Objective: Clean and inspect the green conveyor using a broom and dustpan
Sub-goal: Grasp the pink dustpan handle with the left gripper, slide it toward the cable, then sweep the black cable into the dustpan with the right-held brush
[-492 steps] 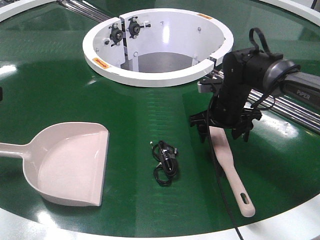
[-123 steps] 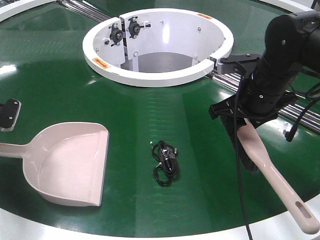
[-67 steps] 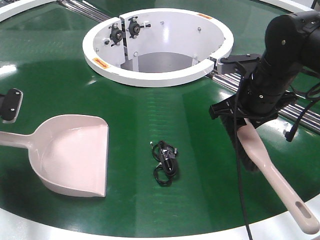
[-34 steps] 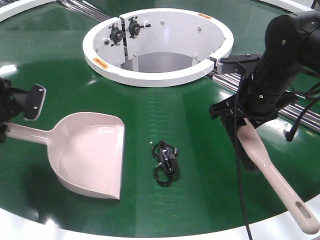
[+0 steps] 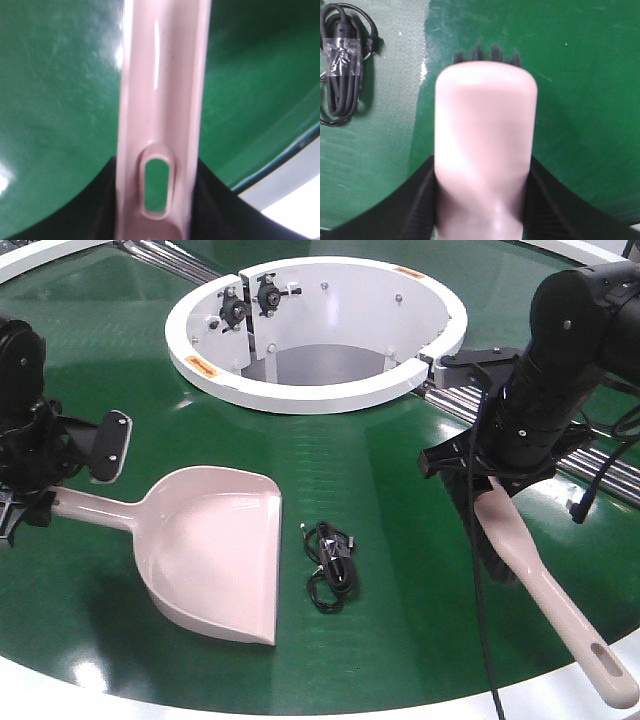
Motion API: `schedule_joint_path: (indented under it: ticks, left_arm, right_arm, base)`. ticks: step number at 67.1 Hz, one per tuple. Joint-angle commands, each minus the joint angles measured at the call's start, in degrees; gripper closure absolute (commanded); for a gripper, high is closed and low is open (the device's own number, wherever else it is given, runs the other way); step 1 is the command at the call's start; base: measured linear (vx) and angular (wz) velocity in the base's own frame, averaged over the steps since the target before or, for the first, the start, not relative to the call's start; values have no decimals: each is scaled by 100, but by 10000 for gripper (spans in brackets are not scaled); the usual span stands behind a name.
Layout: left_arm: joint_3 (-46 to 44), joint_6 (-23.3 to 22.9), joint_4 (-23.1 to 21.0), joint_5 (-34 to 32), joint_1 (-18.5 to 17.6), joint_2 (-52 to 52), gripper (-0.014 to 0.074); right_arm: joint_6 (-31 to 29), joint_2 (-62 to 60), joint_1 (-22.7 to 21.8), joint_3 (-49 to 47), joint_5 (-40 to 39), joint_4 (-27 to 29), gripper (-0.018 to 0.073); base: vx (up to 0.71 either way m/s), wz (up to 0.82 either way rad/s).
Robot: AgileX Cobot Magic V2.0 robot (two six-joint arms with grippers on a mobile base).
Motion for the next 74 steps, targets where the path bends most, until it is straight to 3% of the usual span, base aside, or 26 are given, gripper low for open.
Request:
schedule_joint_path:
  ticks: [1, 16, 74]
  left_arm:
    - [-164, -238, -430, 172, -176, -274, 604]
    - [-164, -407, -666, 172, -223, -268, 603]
    - [-164, -407, -667, 172, -223, -268, 603]
  right_arm:
    - [-36, -288, -33, -141, 283, -57, 563]
    - [-36, -288, -33, -141, 283, -57, 563]
    - [-36, -288, -33, -141, 283, -57, 563]
  base:
    - [0, 0]
    - [0, 0]
    - [0, 0]
